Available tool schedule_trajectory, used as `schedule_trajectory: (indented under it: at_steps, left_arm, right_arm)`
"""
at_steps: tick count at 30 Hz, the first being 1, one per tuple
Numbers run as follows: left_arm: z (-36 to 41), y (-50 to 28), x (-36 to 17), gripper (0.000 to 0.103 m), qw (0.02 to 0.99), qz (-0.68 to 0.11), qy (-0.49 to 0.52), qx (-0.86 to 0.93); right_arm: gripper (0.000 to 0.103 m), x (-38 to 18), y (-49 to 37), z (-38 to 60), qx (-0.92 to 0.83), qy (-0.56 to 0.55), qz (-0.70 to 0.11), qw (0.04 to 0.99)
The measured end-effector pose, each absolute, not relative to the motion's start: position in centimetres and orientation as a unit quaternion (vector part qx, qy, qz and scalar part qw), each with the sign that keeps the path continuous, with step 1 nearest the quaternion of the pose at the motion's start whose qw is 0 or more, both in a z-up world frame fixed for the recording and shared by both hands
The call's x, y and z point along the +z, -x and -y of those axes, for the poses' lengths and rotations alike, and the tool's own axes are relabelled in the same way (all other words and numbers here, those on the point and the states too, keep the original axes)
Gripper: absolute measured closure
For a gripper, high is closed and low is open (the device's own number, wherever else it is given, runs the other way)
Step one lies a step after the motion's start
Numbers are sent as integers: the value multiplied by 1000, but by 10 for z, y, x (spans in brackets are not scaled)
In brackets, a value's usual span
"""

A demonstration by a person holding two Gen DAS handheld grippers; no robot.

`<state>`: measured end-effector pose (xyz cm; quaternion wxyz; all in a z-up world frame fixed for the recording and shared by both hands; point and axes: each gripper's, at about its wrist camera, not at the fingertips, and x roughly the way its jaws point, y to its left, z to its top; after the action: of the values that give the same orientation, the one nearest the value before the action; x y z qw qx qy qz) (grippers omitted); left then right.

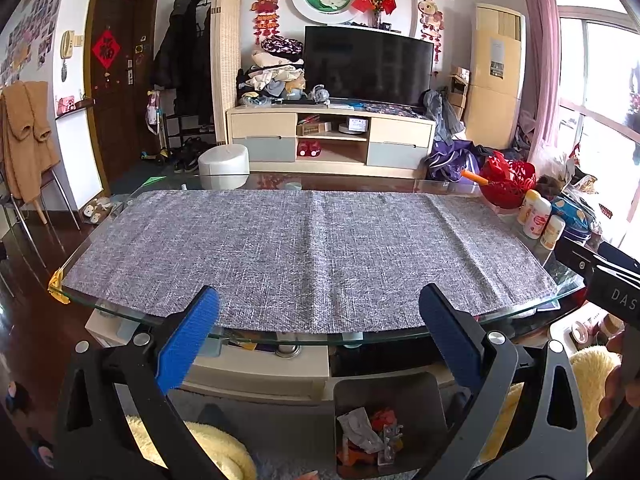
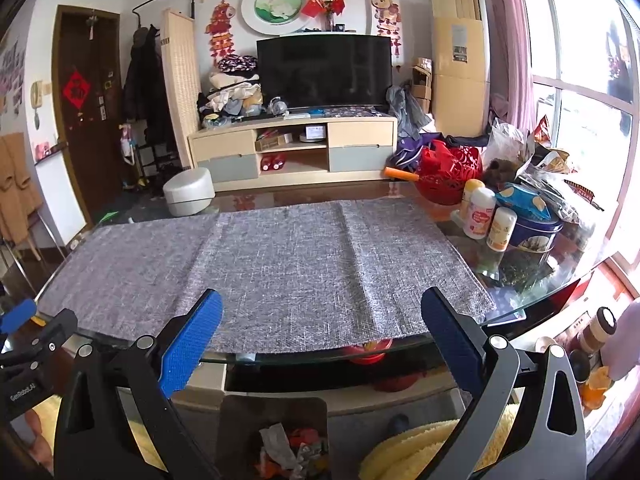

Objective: Collect trash

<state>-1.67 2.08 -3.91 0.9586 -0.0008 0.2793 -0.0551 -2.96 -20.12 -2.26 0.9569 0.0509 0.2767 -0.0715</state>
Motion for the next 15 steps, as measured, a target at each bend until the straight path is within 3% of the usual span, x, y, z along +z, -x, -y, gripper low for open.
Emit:
schedule_trajectory:
  at_steps: [15]
  left_arm:
    - [-22, 12, -41, 8, 957, -286, 4, -54]
  right_arm:
    - [3, -26, 27, 202, -71, -57, -280, 956]
